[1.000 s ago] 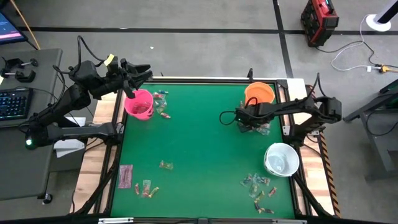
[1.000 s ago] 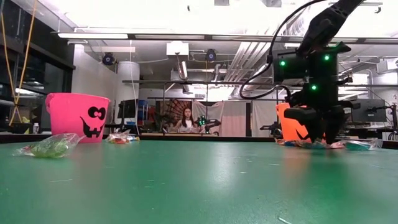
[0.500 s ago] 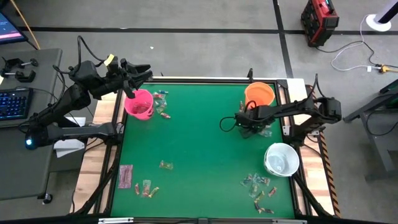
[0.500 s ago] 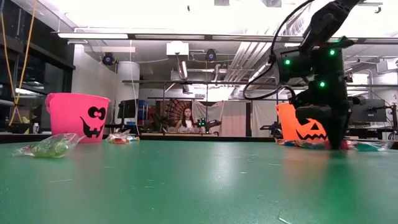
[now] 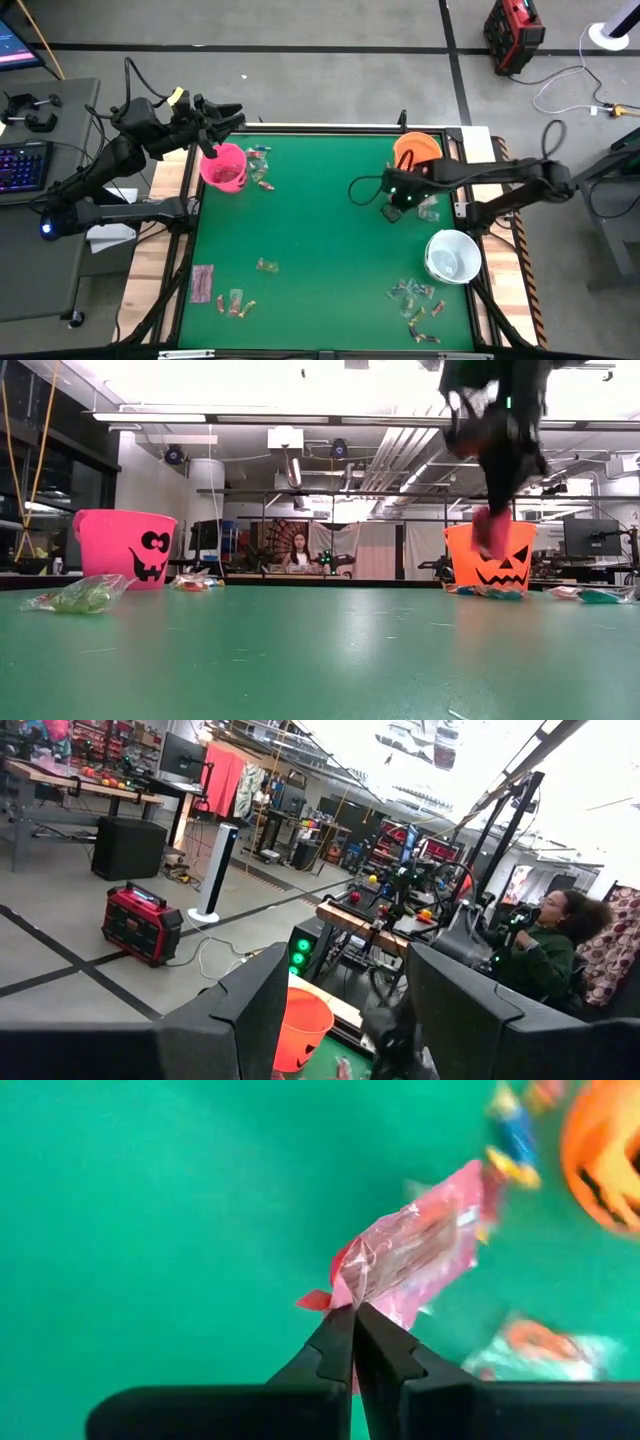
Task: Sort candy by brand, put in halloween buckets
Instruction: Put the red candy into the pink bucket
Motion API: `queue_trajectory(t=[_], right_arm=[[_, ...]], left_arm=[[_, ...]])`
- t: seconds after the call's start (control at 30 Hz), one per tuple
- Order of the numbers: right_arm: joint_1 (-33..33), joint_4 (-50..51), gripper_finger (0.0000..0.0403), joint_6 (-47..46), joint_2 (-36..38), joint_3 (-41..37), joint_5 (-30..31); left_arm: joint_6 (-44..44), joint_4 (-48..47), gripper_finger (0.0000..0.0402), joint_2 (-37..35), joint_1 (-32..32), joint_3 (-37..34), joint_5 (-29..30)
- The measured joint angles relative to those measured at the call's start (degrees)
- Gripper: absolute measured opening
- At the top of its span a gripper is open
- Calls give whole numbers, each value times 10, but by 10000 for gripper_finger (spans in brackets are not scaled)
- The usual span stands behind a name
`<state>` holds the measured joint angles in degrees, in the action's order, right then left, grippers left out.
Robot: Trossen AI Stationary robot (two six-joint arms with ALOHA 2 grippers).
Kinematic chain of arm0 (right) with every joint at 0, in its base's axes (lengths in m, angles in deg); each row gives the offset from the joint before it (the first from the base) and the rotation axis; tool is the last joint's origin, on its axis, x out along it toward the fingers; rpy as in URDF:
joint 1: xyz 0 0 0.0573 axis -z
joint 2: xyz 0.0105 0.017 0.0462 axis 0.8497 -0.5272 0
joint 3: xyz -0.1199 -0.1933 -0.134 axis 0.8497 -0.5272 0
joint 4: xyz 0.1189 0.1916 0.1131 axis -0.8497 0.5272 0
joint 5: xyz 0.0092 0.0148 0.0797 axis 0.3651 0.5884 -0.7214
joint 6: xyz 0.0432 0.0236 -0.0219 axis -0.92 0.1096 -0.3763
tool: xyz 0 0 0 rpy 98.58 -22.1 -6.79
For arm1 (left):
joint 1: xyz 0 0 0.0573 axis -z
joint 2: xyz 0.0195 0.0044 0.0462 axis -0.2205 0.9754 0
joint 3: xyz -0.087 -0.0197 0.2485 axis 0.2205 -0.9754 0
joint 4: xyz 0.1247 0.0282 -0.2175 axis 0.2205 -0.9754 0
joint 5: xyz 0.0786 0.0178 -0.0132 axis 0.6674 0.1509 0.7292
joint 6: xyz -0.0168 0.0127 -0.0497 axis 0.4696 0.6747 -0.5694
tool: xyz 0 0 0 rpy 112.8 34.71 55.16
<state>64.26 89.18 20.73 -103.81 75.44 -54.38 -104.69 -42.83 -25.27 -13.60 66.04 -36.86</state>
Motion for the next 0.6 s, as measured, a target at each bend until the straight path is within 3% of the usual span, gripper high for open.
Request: queue_trajectory(t=[0.2,0.37,0.6], right_arm=[[29,-17,0,51,66,84,-8],[63,-201,0,65,87,87,-33],[61,-462,0,58,-35,65,-97]], left_arm=[[0,0,193,0,0,0,0],[0,0,193,0,0,0,0],[-20,0,193,0,0,0,0]])
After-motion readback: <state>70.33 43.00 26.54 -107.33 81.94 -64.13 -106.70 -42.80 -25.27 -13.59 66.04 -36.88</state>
